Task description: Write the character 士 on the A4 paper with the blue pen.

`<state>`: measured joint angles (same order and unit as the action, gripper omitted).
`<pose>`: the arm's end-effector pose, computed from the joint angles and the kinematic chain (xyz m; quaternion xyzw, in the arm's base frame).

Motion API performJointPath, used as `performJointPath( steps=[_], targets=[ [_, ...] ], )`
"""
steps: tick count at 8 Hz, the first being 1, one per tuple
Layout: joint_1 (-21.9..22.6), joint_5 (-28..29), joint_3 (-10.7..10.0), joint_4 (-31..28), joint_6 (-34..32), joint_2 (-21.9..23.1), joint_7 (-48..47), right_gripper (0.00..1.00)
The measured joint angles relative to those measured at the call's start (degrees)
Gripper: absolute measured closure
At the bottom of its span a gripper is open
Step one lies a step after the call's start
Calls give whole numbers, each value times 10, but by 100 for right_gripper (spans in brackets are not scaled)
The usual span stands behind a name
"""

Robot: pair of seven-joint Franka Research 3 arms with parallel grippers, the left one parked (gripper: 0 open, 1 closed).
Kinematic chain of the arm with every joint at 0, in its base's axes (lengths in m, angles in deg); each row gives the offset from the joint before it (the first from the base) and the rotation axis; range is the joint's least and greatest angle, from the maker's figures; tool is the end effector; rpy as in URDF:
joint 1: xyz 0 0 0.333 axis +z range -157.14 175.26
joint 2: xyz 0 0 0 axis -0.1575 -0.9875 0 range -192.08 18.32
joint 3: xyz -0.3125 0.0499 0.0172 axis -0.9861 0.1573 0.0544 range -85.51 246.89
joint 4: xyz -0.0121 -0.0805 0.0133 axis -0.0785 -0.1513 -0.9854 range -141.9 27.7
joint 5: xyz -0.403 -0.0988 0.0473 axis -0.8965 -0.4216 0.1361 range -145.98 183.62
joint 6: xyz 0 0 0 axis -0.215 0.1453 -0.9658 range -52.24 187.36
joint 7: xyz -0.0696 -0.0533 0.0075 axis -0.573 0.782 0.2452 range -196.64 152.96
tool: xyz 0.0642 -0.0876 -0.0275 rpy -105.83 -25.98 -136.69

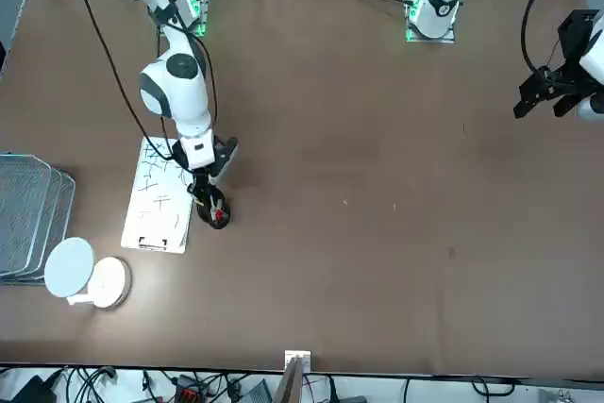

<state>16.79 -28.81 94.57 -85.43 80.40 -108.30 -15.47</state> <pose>0.5674 0.2533 0.2491 0.8077 0.5448 0.1712 0.1464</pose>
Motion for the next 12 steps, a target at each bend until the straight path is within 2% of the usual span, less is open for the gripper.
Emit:
performJointPath(
  steps=[9, 12],
  targets=[
    [0, 83, -1, 11, -29, 6, 0, 79],
    [0, 131, 0, 27, -73, 23, 4, 79]
  ],
)
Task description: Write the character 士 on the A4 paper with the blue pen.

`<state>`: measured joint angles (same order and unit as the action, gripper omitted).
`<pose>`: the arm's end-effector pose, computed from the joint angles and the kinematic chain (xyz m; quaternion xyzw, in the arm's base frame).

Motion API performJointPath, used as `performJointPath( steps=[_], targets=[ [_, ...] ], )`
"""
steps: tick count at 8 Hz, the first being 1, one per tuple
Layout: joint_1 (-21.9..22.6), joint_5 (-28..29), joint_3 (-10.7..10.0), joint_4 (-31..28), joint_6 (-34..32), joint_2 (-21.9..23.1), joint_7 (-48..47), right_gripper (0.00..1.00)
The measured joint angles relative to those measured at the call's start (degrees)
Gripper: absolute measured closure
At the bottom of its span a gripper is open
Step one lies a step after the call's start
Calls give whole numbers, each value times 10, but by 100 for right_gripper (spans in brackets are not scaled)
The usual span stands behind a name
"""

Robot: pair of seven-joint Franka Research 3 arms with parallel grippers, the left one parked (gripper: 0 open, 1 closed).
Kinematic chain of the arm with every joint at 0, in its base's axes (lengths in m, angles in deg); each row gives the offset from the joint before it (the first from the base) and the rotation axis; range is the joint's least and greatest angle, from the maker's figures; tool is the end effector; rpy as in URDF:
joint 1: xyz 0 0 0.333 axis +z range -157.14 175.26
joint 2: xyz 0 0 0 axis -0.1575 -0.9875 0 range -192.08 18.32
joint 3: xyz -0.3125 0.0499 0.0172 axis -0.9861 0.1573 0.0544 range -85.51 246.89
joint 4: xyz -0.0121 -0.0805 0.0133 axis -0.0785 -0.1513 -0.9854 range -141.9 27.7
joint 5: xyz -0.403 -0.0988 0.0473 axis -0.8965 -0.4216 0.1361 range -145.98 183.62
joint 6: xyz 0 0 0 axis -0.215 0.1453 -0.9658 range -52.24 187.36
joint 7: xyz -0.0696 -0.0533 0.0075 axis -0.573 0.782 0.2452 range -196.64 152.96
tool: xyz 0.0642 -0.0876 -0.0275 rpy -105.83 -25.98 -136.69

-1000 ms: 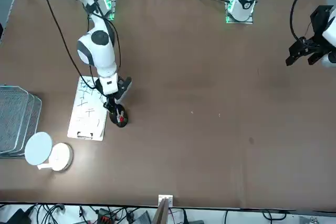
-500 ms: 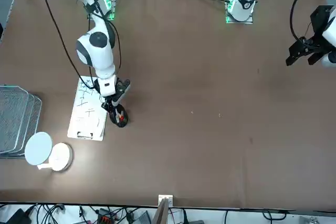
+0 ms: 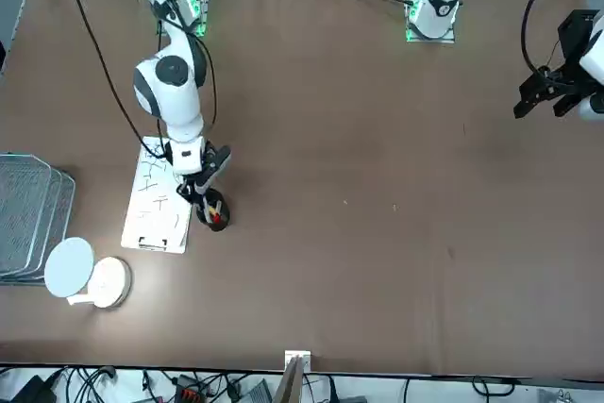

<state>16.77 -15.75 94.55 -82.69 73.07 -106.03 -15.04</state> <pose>0.5880 0.2409 0.2841 0.8700 0.4535 0.1484 0.1238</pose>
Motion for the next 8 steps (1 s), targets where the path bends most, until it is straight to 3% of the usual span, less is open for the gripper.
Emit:
performJointPath(
  steps=[4, 8],
  targets=[
    [1, 170, 13, 62, -143, 40, 58, 79],
    [-26, 251, 5, 117, -275, 92, 63, 79]
  ],
)
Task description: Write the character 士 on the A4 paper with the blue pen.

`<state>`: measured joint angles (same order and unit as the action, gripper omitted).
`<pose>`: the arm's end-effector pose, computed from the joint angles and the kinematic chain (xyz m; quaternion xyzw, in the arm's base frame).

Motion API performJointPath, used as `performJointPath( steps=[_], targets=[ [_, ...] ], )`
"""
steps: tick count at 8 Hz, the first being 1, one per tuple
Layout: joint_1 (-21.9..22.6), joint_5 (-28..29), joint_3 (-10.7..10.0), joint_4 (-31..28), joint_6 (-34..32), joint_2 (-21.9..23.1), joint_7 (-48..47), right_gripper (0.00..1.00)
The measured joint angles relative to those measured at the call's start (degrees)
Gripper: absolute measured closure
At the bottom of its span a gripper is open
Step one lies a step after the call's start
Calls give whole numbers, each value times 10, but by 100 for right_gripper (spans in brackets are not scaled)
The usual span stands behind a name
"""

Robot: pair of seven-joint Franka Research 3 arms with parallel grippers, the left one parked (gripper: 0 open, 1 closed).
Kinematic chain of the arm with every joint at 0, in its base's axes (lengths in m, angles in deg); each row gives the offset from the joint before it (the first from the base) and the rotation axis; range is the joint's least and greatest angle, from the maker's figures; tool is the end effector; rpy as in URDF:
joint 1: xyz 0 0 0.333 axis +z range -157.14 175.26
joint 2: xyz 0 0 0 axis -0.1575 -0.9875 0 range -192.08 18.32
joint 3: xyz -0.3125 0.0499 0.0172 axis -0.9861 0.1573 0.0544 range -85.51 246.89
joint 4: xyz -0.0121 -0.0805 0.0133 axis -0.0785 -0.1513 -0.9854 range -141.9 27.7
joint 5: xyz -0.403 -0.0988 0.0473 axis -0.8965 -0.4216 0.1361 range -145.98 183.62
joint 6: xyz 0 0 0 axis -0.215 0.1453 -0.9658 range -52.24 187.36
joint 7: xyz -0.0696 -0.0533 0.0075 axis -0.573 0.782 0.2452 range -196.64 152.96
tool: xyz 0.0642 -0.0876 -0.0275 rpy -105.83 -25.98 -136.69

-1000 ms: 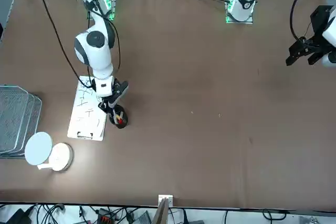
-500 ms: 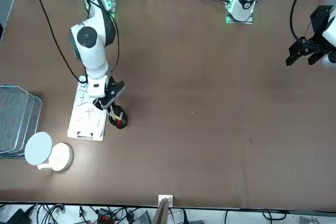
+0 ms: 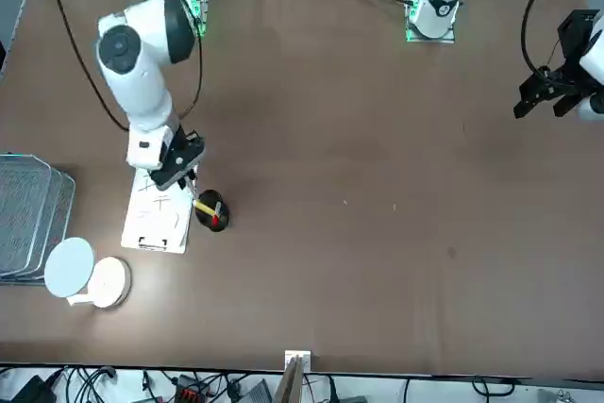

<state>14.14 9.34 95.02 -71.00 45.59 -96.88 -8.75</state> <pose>0.6114 0.2003 0.4340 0.9455 0.3140 0.0725 0.0471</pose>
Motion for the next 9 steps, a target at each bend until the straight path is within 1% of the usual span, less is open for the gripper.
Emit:
performJointPath(
  steps=[1, 2, 4, 6, 7, 8, 9],
  targets=[
    [-15, 4, -15, 1, -21, 14, 1, 79],
    [-26, 5, -43, 1, -41, 22, 2, 79],
    [-42, 12, -97, -2, -59, 22, 2, 79],
    [-44, 34, -143, -12, -64, 17, 2, 79],
    [-44, 43, -158, -17, -63, 13, 2, 79],
    [-44, 50, -164, -21, -55, 6, -3, 79],
    [-44, 51, -164, -24, -37, -3, -15, 79]
  ],
)
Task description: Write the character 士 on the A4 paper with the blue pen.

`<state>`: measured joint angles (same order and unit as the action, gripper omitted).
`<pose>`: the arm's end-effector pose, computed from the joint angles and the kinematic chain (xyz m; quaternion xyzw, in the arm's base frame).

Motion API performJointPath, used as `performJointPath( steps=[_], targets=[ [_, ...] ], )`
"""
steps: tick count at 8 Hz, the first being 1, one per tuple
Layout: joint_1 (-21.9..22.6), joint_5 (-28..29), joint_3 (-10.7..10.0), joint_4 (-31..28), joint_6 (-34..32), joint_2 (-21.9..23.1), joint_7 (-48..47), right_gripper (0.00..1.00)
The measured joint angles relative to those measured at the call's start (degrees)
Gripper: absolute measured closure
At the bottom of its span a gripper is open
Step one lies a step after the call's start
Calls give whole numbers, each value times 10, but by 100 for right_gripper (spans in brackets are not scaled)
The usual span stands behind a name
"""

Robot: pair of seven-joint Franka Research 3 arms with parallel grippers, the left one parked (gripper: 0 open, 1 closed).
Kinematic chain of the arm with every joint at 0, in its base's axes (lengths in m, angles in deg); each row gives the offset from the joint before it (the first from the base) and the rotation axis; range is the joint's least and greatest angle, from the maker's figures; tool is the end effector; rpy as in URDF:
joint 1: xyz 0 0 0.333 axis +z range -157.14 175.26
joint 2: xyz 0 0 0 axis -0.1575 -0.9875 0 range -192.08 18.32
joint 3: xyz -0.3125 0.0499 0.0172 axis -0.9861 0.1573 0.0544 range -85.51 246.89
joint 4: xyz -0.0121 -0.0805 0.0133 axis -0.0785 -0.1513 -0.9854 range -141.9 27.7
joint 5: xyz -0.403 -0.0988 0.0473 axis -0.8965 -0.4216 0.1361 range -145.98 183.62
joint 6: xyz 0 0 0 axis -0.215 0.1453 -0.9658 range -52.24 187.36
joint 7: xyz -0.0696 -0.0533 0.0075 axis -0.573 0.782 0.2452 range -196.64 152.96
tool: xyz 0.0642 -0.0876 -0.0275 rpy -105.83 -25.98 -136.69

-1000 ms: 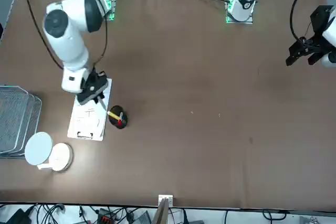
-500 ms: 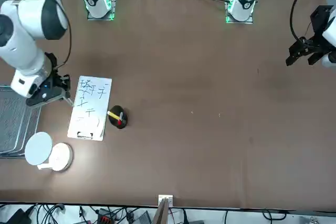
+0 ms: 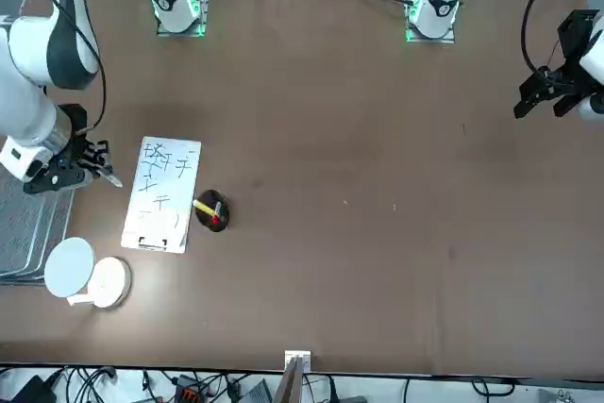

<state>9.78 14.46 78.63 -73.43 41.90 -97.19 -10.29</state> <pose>0.6279 -0.0180 0.3999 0.9935 0.1074 0.0063 0.0376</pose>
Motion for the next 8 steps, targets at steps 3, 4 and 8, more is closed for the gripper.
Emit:
performJointPath(
  steps=[3, 4, 8],
  targets=[
    [1, 3, 0, -24, 70, -32, -25, 79],
    [2, 3, 0, -30, 83, -39, -29, 79],
    [18, 9, 8, -32, 84, -42, -121, 79]
  ],
)
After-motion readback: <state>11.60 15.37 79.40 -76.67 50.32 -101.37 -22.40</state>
